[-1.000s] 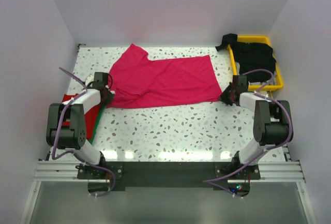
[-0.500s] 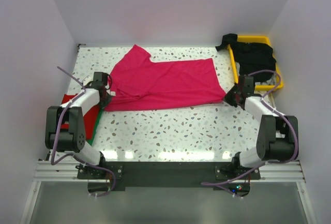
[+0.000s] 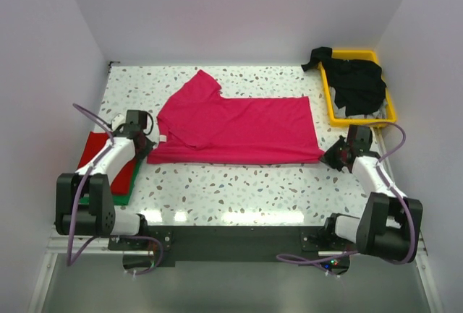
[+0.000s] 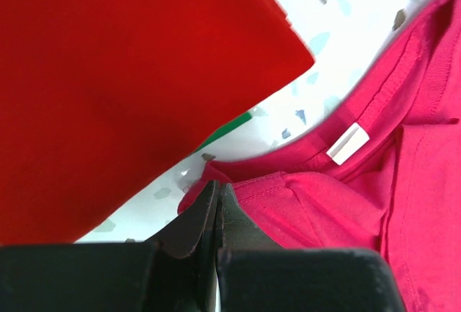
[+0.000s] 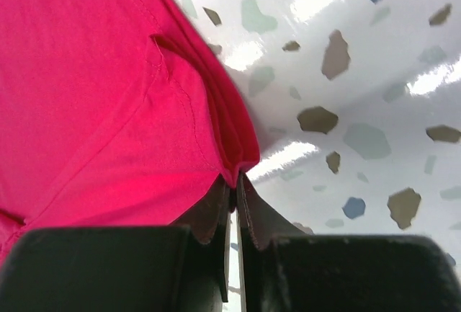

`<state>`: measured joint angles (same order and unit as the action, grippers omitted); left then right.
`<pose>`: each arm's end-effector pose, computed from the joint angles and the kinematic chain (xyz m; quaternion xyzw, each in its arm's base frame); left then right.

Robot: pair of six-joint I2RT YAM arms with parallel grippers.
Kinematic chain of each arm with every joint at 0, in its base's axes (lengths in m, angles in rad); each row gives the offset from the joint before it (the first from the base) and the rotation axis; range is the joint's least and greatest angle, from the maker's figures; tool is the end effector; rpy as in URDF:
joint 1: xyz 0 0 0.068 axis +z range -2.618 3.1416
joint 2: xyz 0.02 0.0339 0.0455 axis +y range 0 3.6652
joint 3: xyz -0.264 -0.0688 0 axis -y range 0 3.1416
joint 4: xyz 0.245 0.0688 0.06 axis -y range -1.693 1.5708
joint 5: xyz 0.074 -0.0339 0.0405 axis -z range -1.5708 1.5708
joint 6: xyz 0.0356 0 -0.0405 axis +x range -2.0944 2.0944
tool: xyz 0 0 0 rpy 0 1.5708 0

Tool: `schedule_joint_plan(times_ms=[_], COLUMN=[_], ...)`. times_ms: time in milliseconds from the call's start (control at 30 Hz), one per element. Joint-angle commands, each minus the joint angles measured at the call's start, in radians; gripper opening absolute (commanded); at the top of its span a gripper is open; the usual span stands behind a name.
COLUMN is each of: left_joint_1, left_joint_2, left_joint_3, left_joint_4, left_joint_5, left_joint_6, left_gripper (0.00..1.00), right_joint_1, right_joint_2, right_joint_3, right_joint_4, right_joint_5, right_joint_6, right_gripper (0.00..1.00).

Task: Fold and stack the t-shirts
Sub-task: Fold the tshirt

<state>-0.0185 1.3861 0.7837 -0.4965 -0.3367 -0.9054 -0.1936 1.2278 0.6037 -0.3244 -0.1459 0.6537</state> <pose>0.2565 0.0070 0.1878 -0.4467 0.8490 0.0431 0.2789 0.2255 -0.0389 0.1789 0.3700 0.8747 0.1372 0.2815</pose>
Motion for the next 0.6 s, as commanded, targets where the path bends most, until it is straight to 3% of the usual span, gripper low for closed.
schedule_joint_plan(times_ms=[0, 133, 300, 367, 400, 467, 500, 567], left_joint_1=[0.002, -0.004, -0.008, -0.006, -0.008, -0.006, -0.006, -0.006], left_joint_2=[-0.045, -0.035, -0.042, -0.065, -0.091, -0.114, -0.133, -0.145], left_joint_3=[-0.035, -0.052, -0.063, -0.069, -0.066, -0.045, -0.034, 0.009], left_joint_4=[-0.005, 0.047, 0.096, 0.125, 0.127, 0.118, 0.115, 0.087], left_joint_5=[-0.029, 0.022, 0.09, 0.116, 0.132, 0.143, 0.154, 0.157], left_joint_6=[0.005, 0.043, 0.086, 0.111, 0.115, 0.128, 0.144, 0.157], left_gripper=[0.0, 0.0, 0.01, 0.11, 0.27, 0.45, 0.58, 0.65], right_joint_1=[-0.027, -0.033, -0.032, -0.03, -0.03, -0.003, 0.025, 0.18], right_joint_2=[-0.065, -0.122, -0.178, -0.186, -0.194, -0.206, -0.215, -0.215], right_joint_3=[-0.025, -0.044, -0.044, -0.027, -0.01, 0.01, 0.045, 0.094], right_joint_4=[-0.059, -0.091, -0.1, -0.085, -0.078, -0.049, -0.051, -0.07], right_joint_5=[-0.017, -0.015, -0.047, -0.105, -0.135, -0.178, -0.146, -0.036], right_joint_6=[-0.031, -0.037, -0.049, -0.078, -0.088, -0.106, -0.108, -0.115], right_gripper=[0.07, 0.17, 0.49, 0.57, 0.58, 0.63, 0.64, 0.64])
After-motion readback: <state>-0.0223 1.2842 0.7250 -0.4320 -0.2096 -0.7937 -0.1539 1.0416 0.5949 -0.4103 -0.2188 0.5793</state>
